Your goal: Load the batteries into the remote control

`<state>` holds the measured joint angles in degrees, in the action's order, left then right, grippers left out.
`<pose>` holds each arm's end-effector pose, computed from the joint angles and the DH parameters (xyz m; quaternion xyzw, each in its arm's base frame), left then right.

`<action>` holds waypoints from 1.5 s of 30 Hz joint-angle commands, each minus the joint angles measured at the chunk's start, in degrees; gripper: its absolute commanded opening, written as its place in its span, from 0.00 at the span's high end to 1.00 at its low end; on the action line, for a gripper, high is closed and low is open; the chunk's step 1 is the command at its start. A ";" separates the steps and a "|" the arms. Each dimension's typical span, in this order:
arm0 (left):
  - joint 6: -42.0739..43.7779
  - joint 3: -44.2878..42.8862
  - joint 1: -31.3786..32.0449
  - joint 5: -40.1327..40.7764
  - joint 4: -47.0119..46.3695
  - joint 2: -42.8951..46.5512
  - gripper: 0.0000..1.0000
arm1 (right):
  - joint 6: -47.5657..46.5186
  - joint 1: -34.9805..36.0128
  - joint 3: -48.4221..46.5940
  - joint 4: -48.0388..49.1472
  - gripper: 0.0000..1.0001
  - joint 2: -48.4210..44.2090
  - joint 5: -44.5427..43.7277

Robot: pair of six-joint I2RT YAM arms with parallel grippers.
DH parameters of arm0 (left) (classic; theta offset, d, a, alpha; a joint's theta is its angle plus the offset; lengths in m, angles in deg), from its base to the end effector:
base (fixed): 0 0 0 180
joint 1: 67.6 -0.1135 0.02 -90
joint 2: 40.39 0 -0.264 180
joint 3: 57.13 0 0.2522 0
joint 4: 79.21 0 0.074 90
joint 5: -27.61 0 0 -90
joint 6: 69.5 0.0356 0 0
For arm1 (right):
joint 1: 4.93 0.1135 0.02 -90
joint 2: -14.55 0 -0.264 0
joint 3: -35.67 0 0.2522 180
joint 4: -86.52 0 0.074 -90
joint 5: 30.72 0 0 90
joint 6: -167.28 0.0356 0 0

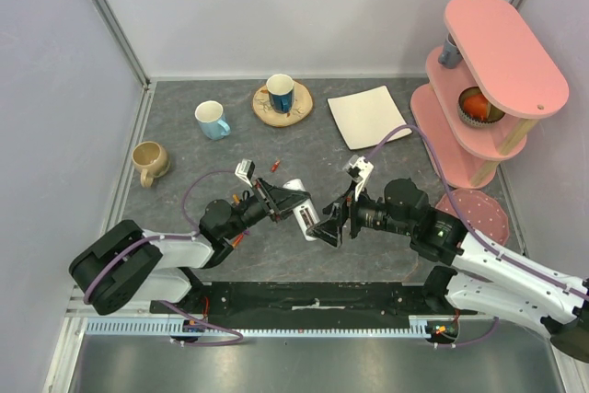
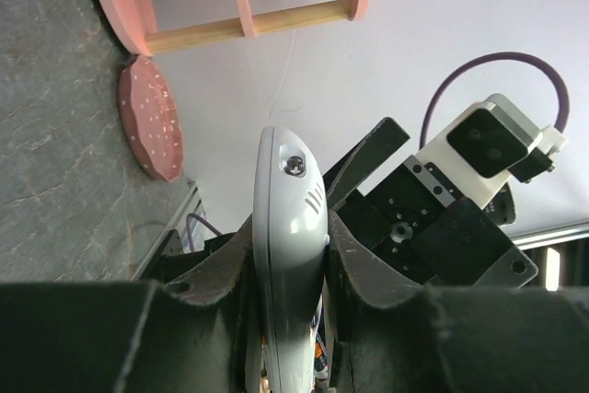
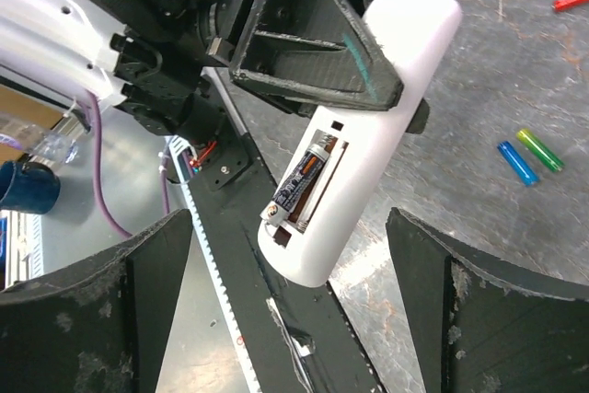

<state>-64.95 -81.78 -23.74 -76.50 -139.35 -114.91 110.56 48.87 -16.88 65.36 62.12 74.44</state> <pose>0.1518 -0.1579 0.1944 -0.1377 0.6282 -0.7221 0.2549 0.1090 0.1646 0.3001 -0.2191 0.7658 0.4865 0.3589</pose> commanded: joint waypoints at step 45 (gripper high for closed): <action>2.48 -3.52 0.27 -9.88 -21.45 5.44 0.98 | 0.56 -3.88 3.98 13.55 0.25 3.84 16.92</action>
<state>-64.47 -83.51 -23.74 -85.09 -139.31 -110.27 111.37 45.09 -12.18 76.95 65.32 90.57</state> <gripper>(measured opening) 0.315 0.755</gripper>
